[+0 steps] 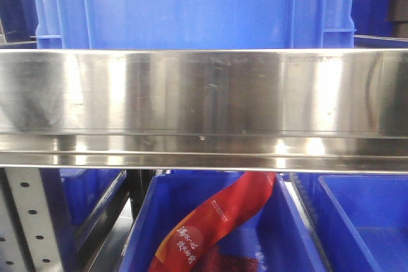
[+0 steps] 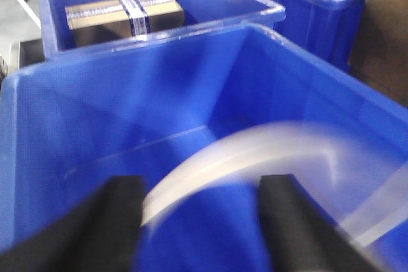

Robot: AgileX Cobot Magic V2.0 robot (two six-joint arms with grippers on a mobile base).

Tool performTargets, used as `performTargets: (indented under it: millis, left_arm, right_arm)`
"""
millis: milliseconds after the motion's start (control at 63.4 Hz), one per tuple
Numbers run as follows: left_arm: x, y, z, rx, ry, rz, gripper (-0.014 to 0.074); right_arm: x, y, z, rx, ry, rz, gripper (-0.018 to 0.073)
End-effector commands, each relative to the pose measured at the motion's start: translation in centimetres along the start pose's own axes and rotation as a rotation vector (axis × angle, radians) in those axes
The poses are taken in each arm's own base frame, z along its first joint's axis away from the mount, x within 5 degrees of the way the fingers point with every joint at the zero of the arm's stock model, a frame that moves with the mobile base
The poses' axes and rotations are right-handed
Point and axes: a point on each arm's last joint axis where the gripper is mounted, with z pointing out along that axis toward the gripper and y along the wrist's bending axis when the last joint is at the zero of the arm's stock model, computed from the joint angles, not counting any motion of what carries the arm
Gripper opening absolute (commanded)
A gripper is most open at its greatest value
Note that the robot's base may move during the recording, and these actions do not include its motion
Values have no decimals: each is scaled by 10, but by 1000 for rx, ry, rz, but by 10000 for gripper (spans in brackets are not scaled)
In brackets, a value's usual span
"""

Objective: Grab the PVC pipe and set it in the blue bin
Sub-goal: 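Lower the pipe arc into the blue bin and open both grippers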

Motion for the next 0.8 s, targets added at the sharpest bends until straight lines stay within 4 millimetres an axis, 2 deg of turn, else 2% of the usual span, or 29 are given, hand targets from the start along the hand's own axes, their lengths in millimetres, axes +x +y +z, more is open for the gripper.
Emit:
performTargets:
  millis: [0, 110, 173, 252, 410, 567, 678, 788]
  left_arm:
    - [-3, -1, -5, 3, -6, 4, 389]
    - [-4, -1, -6, 3, -10, 4, 379]
    - [-8, -1, -12, 3, -16, 4, 333]
    - [-16, -2, -24, 18, -41, -17, 208]
    - [-25, -2, -41, 15, -93, -12, -101]
    - [-19, 1, -33, -17, -55, 30, -111]
    - [-13, 1, -31, -19, 4, 30, -111]
    - [-13, -2, -38, 21, 17, -24, -111]
  right_arm:
    - [-6, 0, -3, 3, -41, -1, 278]
    - [-6, 0, -3, 2, -41, -1, 276]
    - [-8, 1, -6, -3, -37, -4, 262]
    - [-15, 4, -17, -10, -58, -8, 181]
    - [-28, 6, -32, 3, -158, -13, -65]
    - [-28, 3, -24, 14, -171, -8, -163]
    - [-24, 2, -19, 8, -139, -5, -162]
    - [-19, 2, -17, 8, -147, 14, -162]
